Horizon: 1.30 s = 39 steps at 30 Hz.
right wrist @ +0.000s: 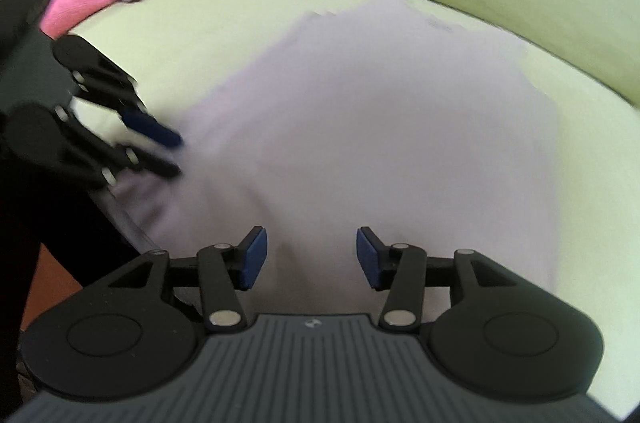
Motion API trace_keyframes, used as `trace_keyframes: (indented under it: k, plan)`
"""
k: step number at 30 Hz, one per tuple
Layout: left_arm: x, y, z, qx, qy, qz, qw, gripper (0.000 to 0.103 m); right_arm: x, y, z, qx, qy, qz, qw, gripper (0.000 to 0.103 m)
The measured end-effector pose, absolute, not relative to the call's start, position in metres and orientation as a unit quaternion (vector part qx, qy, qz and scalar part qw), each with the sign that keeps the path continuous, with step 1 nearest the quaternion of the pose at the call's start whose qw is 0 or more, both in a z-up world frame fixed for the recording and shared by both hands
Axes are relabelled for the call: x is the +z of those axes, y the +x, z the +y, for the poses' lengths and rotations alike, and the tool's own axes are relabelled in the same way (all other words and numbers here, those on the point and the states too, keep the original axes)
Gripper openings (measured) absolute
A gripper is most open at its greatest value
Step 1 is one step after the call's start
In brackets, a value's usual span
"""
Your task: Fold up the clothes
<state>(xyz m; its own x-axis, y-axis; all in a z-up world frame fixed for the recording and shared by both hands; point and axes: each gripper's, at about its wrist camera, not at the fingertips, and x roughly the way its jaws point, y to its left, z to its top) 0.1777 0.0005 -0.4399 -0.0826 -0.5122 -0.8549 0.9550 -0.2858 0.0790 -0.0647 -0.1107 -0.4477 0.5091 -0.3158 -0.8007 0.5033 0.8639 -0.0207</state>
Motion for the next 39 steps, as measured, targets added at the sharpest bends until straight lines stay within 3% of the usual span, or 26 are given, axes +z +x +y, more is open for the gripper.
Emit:
trace_keyframes:
  k: [9, 19, 25, 34, 39]
  plan:
    - [-0.423, 0.208, -0.002, -0.679, 0.369, 0.290, 0.565, 0.034, -0.467, -0.051, -0.124, -0.218, 0.095, 0.488, 0.840, 0.046]
    - [-0.414, 0.220, -0.089, -0.679, 0.312, 0.245, 0.618, 0.034, -0.442, -0.050, -0.134, -0.267, 0.112, 0.453, 0.843, 0.051]
    - [-0.439, 0.227, -0.126, -0.733, 0.289, 0.257, 0.560, 0.034, -0.449, -0.032, -0.153, -0.271, 0.111, 0.455, 0.841, 0.057]
    - [-0.444, 0.276, -0.110, -0.720, 0.310, 0.271, 0.558, 0.036, -0.458, -0.027, -0.181, -0.271, 0.103, 0.467, 0.835, 0.057]
    - [-0.425, 0.270, -0.109, -0.732, 0.294, 0.243, 0.565, 0.032, -0.452, -0.028, -0.192, -0.280, 0.105, 0.453, 0.840, 0.057]
